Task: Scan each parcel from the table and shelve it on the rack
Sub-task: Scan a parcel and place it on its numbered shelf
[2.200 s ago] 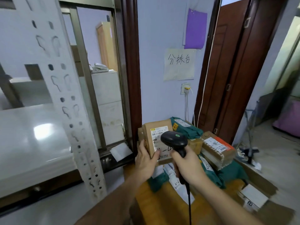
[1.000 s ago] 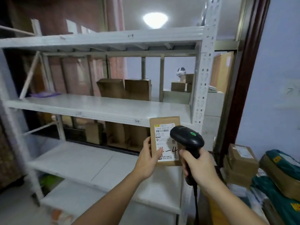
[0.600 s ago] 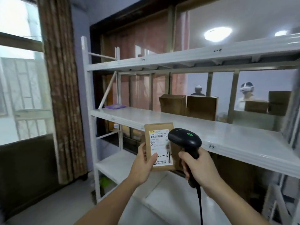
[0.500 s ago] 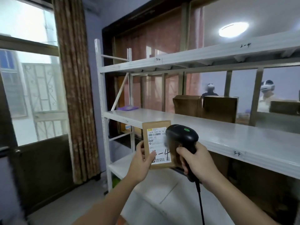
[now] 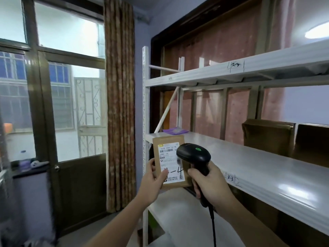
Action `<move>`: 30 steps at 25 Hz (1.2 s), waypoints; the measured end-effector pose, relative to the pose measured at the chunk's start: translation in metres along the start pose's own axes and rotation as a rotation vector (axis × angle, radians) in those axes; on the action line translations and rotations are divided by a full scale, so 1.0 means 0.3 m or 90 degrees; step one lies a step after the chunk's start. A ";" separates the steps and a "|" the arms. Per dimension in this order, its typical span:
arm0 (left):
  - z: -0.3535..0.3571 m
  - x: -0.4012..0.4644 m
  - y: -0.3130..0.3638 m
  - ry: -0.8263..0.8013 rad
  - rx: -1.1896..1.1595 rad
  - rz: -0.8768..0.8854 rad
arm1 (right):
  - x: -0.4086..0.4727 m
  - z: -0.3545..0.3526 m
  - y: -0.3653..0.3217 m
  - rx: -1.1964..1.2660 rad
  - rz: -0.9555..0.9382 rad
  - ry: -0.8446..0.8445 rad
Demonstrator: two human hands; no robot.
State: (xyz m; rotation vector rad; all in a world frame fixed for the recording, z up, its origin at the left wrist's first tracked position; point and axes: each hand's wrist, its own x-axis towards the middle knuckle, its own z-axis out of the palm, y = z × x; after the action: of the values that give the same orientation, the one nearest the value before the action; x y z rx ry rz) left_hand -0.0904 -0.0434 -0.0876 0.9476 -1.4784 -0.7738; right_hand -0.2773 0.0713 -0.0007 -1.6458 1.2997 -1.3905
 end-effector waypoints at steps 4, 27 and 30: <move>-0.048 0.195 -0.098 0.028 -0.012 -0.009 | 0.244 0.100 0.046 -0.008 0.001 0.003; -0.149 1.466 -0.550 -0.268 -0.076 0.046 | 1.194 0.511 0.261 -0.052 0.052 0.240; -0.048 1.583 -0.584 -0.379 -0.122 -0.012 | 1.243 0.480 0.308 -0.046 0.086 0.268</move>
State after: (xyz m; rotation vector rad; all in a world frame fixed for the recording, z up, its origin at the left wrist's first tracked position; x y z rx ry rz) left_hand -0.0599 -0.5446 -0.0230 0.6067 -1.8587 -1.2610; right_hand -0.1797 -0.3269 0.0103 -1.3205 1.6787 -1.6801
